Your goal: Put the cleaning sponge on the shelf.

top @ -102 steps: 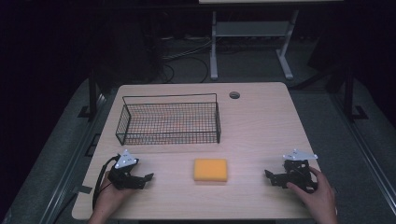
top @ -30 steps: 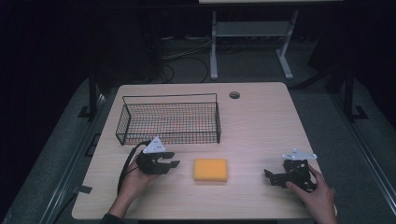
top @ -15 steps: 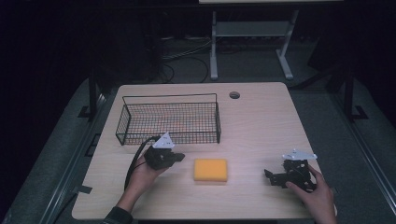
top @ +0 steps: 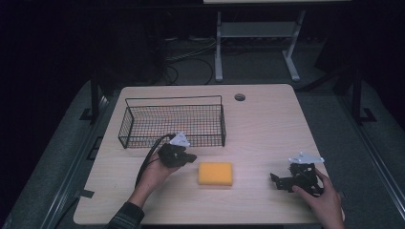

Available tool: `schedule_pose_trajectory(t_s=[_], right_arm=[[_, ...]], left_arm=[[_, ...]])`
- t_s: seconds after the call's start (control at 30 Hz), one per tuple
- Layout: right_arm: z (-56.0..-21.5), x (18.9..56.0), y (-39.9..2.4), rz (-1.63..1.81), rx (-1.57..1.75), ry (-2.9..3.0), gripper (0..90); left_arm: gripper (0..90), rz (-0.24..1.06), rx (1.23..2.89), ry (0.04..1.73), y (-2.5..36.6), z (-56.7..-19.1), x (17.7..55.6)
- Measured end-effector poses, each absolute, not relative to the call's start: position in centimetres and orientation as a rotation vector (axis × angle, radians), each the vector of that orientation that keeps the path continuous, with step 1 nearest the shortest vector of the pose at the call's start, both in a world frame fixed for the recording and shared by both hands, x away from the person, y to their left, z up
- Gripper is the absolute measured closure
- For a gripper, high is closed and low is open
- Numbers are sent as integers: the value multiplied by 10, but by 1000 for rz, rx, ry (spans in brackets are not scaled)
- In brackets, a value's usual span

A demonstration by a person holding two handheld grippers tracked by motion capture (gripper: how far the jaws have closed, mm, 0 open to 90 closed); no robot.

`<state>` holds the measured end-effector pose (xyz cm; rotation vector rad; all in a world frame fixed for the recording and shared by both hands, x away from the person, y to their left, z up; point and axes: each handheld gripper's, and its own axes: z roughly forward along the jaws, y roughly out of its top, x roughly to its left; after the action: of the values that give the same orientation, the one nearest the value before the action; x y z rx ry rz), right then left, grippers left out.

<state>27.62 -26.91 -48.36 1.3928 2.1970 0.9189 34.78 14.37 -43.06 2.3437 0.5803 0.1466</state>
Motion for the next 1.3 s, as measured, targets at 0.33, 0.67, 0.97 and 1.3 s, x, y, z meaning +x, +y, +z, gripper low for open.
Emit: schedule_pose_trajectory(t_s=[0.33,0.67,0.97,1.3], right_arm=[[-484,276,-269,919,1393,2197,1],[-484,276,-269,920,1392,2197,1],[-484,276,-269,919,1393,2197,1],[-484,276,-269,919,1393,2197,1]], left_arm=[[898,135,2378,555,130,-434,358],[897,107,2399,551,124,-436,355],[898,82,2413,547,125,-434,347],[898,54,2412,549,125,-434,337]])
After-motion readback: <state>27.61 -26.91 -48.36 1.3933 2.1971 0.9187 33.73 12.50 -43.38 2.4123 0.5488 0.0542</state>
